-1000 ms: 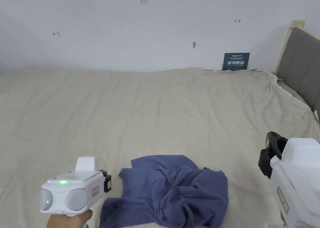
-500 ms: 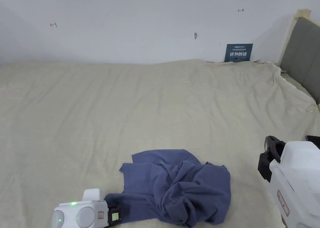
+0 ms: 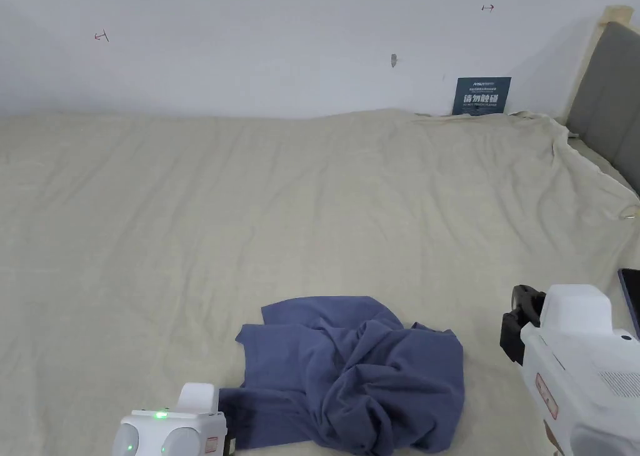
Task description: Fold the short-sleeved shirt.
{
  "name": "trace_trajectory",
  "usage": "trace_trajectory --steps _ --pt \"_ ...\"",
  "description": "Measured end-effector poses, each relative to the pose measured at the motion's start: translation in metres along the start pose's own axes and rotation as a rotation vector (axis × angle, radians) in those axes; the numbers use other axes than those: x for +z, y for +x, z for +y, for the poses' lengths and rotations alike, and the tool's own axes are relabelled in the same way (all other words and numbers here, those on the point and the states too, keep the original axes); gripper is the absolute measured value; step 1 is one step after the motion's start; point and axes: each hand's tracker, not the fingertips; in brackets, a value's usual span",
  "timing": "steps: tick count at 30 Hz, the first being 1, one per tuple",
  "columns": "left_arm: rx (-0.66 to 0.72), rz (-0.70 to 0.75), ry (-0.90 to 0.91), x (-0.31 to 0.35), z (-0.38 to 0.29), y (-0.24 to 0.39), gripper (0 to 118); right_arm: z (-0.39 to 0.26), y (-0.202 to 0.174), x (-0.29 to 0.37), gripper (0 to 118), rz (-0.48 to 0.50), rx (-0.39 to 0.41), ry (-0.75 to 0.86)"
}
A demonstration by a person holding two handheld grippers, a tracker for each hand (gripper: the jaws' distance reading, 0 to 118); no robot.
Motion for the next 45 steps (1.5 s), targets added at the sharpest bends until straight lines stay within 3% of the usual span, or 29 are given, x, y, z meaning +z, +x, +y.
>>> trace_trajectory --steps 3,5,7,10,12,15,21,23,24,27,31,45 --pt "0.0 -0.023 0.052 0.018 0.003 -0.002 0 -0.003 0.003 -0.035 2 0.026 0.003 -0.113" --pt "0.0 -0.043 0.091 0.032 0.008 -0.003 0 -0.008 0.004 -0.063 16 0.038 -0.01 -0.171" --pt "0.004 -0.061 0.124 0.043 0.011 -0.005 0 -0.016 0.006 -0.094 20 0.042 -0.034 -0.238" --pt "0.022 -0.078 0.149 0.053 0.017 -0.009 0 -0.03 0.006 -0.133 76 0.04 -0.027 -0.312" --pt "0.021 -0.076 0.164 0.054 0.018 -0.01 0 -0.039 0.005 -0.157 82 0.039 -0.024 -0.386" --pt "0.016 -0.07 0.165 0.053 0.022 -0.009 0 -0.055 0.007 -0.193 83 0.049 -0.084 -0.508" --pt "0.037 -0.089 0.16 0.046 0.024 -0.014 0 -0.08 -0.004 -0.222 76 0.095 -0.091 -0.614" --pt "0.037 -0.091 0.16 0.045 0.024 -0.014 0 -0.084 -0.013 -0.219 64 0.11 -0.103 -0.646" --pt "0.039 -0.091 0.16 0.044 0.024 -0.015 0 -0.086 -0.016 -0.219 55 0.122 -0.106 -0.654" --pt "0.053 -0.102 0.165 0.046 0.024 -0.013 0 -0.092 -0.015 -0.226 5 0.141 -0.116 -0.674" --pt "0.079 -0.119 0.172 0.053 0.022 -0.011 0 -0.081 -0.02 -0.203 5 0.158 -0.058 -0.623" --pt "0.225 -0.195 0.292 0.09 0.044 -0.039 0 0.03 0.019 -0.087 4 0.233 -0.121 -0.236"
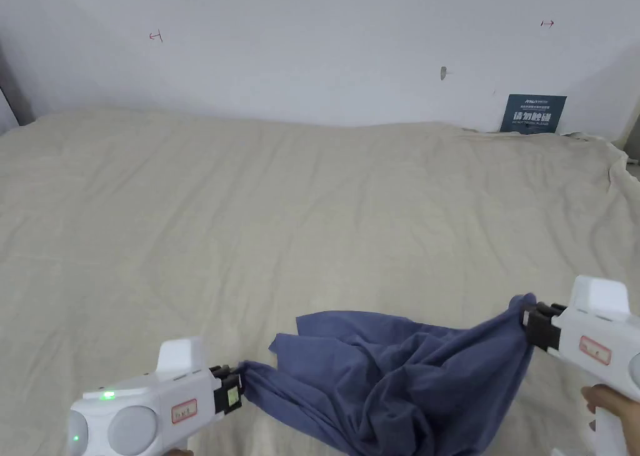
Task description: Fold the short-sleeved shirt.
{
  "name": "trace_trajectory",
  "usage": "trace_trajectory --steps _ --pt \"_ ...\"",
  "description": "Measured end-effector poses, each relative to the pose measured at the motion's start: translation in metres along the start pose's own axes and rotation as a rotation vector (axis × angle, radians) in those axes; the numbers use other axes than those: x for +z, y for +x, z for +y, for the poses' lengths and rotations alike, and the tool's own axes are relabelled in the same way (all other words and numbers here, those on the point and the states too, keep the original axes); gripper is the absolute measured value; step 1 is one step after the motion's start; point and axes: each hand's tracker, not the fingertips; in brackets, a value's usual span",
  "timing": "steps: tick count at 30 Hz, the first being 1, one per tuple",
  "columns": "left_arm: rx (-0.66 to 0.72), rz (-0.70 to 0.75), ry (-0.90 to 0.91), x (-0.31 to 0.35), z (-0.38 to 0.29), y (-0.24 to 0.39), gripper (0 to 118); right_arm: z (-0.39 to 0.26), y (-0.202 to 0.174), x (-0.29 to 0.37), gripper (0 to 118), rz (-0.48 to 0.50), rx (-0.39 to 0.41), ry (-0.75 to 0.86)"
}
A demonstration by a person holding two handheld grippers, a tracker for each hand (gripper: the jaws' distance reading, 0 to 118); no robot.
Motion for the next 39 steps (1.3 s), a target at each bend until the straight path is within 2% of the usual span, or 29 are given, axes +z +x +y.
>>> trace_trajectory --steps 7,18,27,33,39 --pt "-0.008 0.021 0.139 0.018 0.074 -0.006 0 0.066 0.008 0.039 4 0.02 -0.044 0.162" --pt "0.073 0.042 0.354 0.041 0.23 -0.021 0 0.18 0.012 0.035 4 -0.033 -0.022 0.322" --pt "0.004 0.079 0.445 0.058 0.334 0.009 0 0.264 0.008 0.029 4 -0.09 0.004 0.405" --pt "-0.067 0.131 0.504 0.067 0.369 0.026 0 0.285 0.011 0.02 4 -0.129 0.028 0.422" --pt "-0.116 0.174 0.479 0.037 0.35 0.02 0 0.251 0.024 -0.015 4 -0.152 0.006 0.352"
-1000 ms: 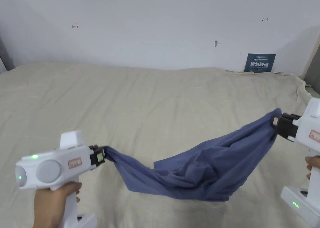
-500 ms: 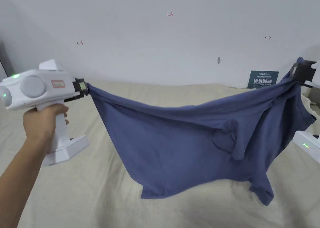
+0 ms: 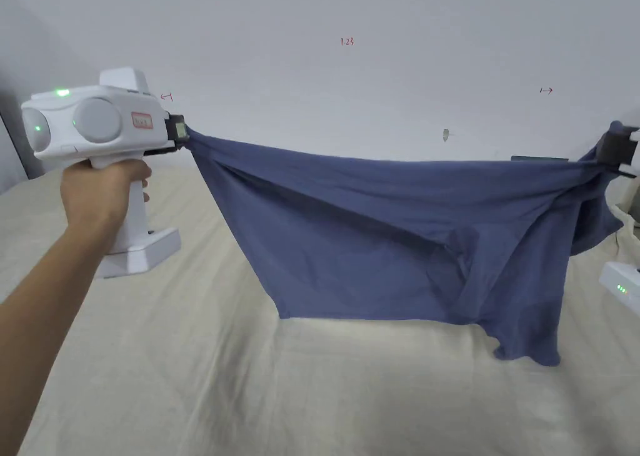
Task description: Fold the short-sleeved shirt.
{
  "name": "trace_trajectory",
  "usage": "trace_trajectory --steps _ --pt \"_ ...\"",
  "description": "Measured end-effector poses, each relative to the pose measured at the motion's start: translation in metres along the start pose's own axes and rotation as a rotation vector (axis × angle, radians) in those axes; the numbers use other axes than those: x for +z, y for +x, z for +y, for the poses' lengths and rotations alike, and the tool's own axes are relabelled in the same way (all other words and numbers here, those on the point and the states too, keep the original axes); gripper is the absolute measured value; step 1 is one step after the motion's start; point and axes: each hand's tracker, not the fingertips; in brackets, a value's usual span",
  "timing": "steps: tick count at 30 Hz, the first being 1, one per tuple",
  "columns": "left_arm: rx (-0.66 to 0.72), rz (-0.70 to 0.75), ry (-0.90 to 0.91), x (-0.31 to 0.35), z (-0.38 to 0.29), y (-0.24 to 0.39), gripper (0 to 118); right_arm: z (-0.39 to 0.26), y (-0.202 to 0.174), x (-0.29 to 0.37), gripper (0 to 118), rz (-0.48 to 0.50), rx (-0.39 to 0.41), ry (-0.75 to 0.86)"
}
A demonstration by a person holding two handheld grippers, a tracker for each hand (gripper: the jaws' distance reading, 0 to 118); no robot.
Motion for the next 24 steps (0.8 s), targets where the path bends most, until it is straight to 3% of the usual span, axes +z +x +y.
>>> trace_trajectory --steps 8,14,24 --pt "0.033 -0.001 -0.147 -0.002 -0.116 -0.029 0 -0.117 0.0 0.016 4 0.003 -0.032 -0.165" --pt "0.099 0.026 -0.263 0.04 -0.225 -0.065 0 -0.214 0.009 0.06 4 0.021 -0.09 -0.279" --pt "0.148 0.099 -0.41 0.143 -0.339 -0.104 0 -0.315 0.005 0.158 4 0.046 -0.088 -0.392"
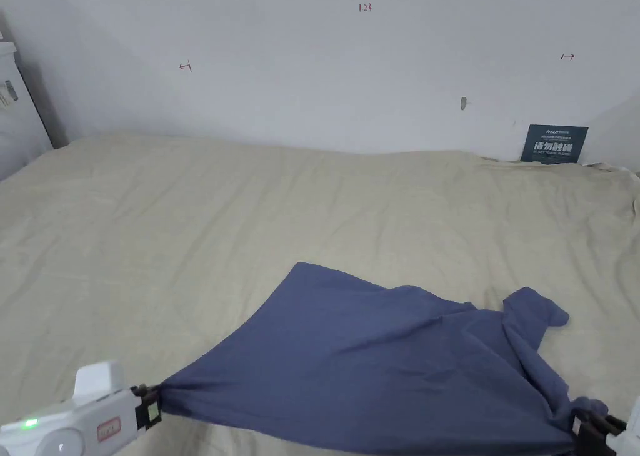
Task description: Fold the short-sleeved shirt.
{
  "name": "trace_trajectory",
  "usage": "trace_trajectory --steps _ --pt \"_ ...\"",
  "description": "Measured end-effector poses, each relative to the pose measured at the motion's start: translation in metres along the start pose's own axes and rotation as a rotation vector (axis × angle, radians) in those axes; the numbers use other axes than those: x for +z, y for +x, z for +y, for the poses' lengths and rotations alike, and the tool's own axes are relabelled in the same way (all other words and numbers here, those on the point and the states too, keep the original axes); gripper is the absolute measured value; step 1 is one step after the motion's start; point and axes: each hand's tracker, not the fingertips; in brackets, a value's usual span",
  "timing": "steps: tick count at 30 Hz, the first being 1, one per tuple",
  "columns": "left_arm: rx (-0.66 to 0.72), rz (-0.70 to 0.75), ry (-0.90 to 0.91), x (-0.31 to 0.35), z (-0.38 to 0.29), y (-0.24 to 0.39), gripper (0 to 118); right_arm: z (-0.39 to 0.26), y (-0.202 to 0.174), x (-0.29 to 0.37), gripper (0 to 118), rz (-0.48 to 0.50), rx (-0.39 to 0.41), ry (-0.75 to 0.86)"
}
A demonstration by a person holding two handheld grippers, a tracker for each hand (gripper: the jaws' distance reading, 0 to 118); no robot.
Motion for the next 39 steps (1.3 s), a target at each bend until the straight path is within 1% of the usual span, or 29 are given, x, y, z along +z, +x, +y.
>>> trace_trajectory --steps 6,8,10,12,13,19,22,25,26,27,28,29,30,31,32,33,34,37,39 --pt "0.039 0.027 -0.024 0.036 -0.041 -0.022 0 -0.05 -0.006 0.035 4 -0.016 0.003 -0.044" --pt "0.025 0.048 -0.043 0.045 -0.051 -0.027 0 -0.061 -0.006 0.044 4 -0.022 0.003 -0.058" --pt "-0.012 0.079 -0.081 0.05 -0.06 -0.022 0 -0.073 -0.008 0.049 4 -0.043 0.024 -0.078" --pt "-0.047 0.095 -0.106 0.045 -0.066 -0.021 0 -0.082 -0.009 0.047 4 -0.068 0.053 -0.109" --pt "-0.051 0.1 -0.119 0.043 -0.068 -0.024 0 -0.087 -0.009 0.043 4 -0.076 0.053 -0.126" --pt "-0.037 0.118 -0.172 0.013 -0.066 -0.002 0 -0.102 0.0 0.007 4 -0.14 0.028 -0.242" --pt "-0.044 0.136 -0.223 -0.01 -0.065 -0.003 0 -0.106 0.004 -0.004 4 -0.151 0.025 -0.266" --pt "0.001 0.147 -0.289 -0.024 -0.066 -0.001 0 -0.109 0.008 -0.006 5 -0.147 0.007 -0.28" --pt "0.005 0.144 -0.284 -0.026 -0.066 -0.001 1 -0.107 0.008 -0.005 7 -0.146 0.005 -0.279" --pt "0.012 0.145 -0.29 -0.027 -0.066 -0.001 7 -0.105 0.005 0.0 11 -0.146 0.007 -0.278" --pt "0.018 0.162 -0.298 -0.026 -0.065 0.001 17 -0.101 0.004 0.004 24 -0.15 0.014 -0.271" --pt "0.016 0.161 -0.3 -0.026 -0.064 -0.001 30 -0.097 0.003 0.007 42 -0.152 0.022 -0.262" --pt "0.015 0.161 -0.299 -0.023 -0.062 0.001 51 -0.091 0.002 0.013 65 -0.149 0.029 -0.252" --pt "0.009 0.152 -0.292 -0.019 -0.058 0.004 82 -0.084 0.0 0.019 89 -0.142 0.037 -0.225" --pt "0.001 0.143 -0.282 -0.015 -0.054 0.007 101 -0.076 -0.002 0.026 97 -0.137 0.045 -0.184" --pt "-0.008 0.127 -0.253 -0.008 -0.049 0.01 113 -0.065 -0.005 0.034 98 -0.129 0.052 -0.144" --pt "-0.019 0.102 -0.202 0.0 -0.041 0.015 117 -0.054 -0.008 0.042 98 -0.118 0.061 -0.101" --pt "-0.035 0.06 -0.084 0.021 -0.015 0.027 117 -0.019 -0.017 0.065 99 -0.092 0.078 0.013" --pt "-0.046 0.036 -0.013 0.034 0.004 0.039 117 0.002 -0.024 0.077 102 -0.081 0.095 0.089"
